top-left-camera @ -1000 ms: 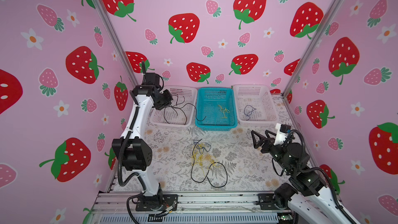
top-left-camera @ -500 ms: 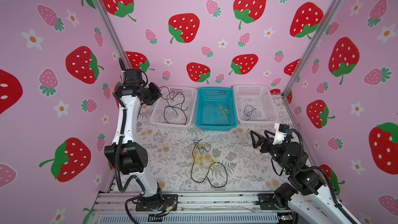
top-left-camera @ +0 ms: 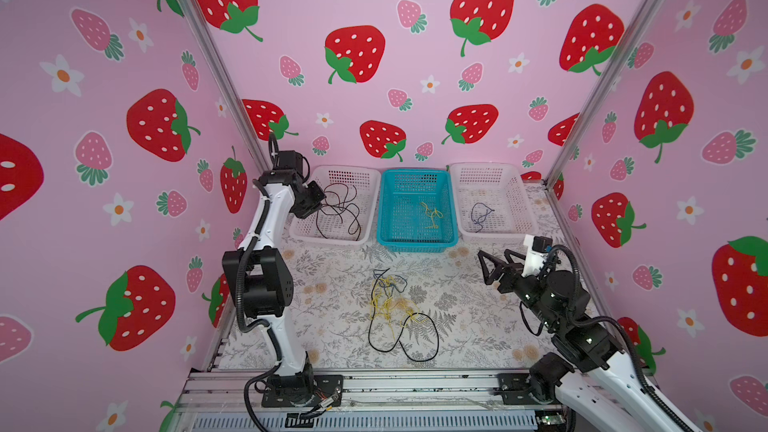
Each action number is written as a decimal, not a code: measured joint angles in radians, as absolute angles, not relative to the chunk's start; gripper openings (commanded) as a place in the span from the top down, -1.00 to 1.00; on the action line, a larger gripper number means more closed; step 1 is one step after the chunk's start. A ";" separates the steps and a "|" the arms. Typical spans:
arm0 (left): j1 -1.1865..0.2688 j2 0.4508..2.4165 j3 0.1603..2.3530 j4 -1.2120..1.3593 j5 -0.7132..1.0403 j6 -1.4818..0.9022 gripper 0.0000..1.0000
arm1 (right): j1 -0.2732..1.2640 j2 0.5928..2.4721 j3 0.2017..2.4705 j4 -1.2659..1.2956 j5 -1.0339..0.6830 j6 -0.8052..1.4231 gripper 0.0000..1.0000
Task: Untangle the cables
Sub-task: 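Lower the black cable into the white basket and open the left gripper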
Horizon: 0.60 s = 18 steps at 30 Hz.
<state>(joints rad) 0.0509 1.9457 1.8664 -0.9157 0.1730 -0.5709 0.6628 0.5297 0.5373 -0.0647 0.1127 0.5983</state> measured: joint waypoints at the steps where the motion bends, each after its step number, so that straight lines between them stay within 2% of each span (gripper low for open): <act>1: 0.039 1.958 1.862 -0.916 0.153 -0.564 0.99 | 0.663 0.533 0.537 -0.064 0.110 0.599 -0.97; 3: 0.014 1.983 1.858 -0.916 0.110 -0.548 0.91 | 0.663 0.536 0.537 -0.060 0.104 0.601 -0.97; 4: 0.006 1.992 1.858 -0.916 0.094 -0.542 0.77 | 0.663 0.536 0.537 -0.059 0.103 0.602 -0.97; 10: -0.005 2.067 1.863 -0.925 0.006 -0.511 0.58 | 0.663 0.536 0.510 -0.045 0.092 0.607 -0.97; 18: 0.000 2.156 1.988 -0.996 -0.096 -0.488 0.06 | 0.663 0.552 0.501 -0.044 0.076 0.608 -0.97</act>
